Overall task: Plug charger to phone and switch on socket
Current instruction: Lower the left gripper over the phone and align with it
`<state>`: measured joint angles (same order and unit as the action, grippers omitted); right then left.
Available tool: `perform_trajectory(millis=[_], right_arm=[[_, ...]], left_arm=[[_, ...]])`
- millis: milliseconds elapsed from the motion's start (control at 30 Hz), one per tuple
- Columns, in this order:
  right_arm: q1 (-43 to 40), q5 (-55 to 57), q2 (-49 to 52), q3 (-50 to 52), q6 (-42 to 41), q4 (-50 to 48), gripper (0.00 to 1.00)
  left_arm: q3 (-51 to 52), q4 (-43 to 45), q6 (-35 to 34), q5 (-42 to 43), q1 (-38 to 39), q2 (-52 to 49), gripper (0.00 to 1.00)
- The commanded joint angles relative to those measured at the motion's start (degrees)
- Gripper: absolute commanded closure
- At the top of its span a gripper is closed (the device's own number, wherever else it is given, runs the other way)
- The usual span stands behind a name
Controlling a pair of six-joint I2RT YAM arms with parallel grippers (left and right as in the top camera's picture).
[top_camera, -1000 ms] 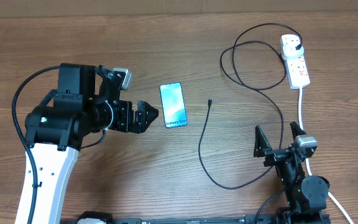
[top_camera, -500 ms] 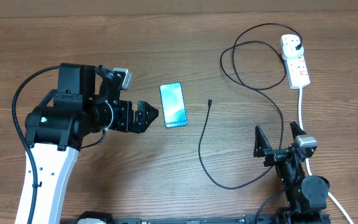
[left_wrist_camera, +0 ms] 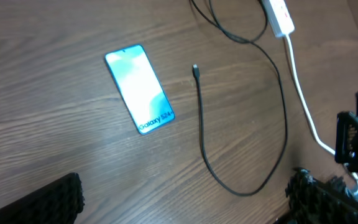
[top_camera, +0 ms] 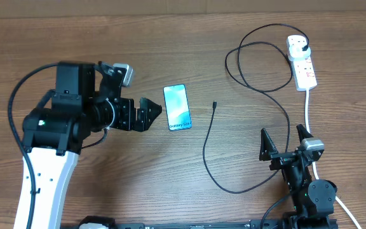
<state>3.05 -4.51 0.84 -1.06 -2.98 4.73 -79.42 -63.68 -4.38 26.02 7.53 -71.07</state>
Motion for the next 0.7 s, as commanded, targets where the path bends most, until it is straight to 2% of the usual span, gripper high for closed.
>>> perform_trajectory(millis=[0, 100, 233, 333, 433, 667], right_arm=[[0.26, -0.02, -0.68, 0.59, -0.24, -0.22, 0.00], [0.26, -0.02, -0.68, 0.59, -0.24, -0.22, 0.00], [0.26, -0.02, -0.68, 0.59, -0.24, -0.22, 0.00], [0.26, -0.02, -0.68, 0.59, -0.24, -0.22, 0.00], [0.26, -0.02, -0.68, 0.59, -0.24, -0.22, 0.00], [0.26, -0.02, -0.68, 0.59, -0.24, -0.22, 0.00]], left_arm=[[-6.36, -1.97, -4.57, -5.16, 1.42, -0.07, 0.00], [-11.41, -5.53, -6.88, -9.70, 4.83, -1.36, 0.00], [-18.29, -12.74, -12.94, -21.38, 13.11, -7.23, 0.00], [-19.87, -12.96, -14.34, -26.40, 17.38, -10.93, 0.00], [-19.85, -10.64, -14.62, -25.40, 19.71, -13.44, 0.00], [-19.85, -8.52, -15.26, -15.85, 20.68, -16.94, 0.00]])
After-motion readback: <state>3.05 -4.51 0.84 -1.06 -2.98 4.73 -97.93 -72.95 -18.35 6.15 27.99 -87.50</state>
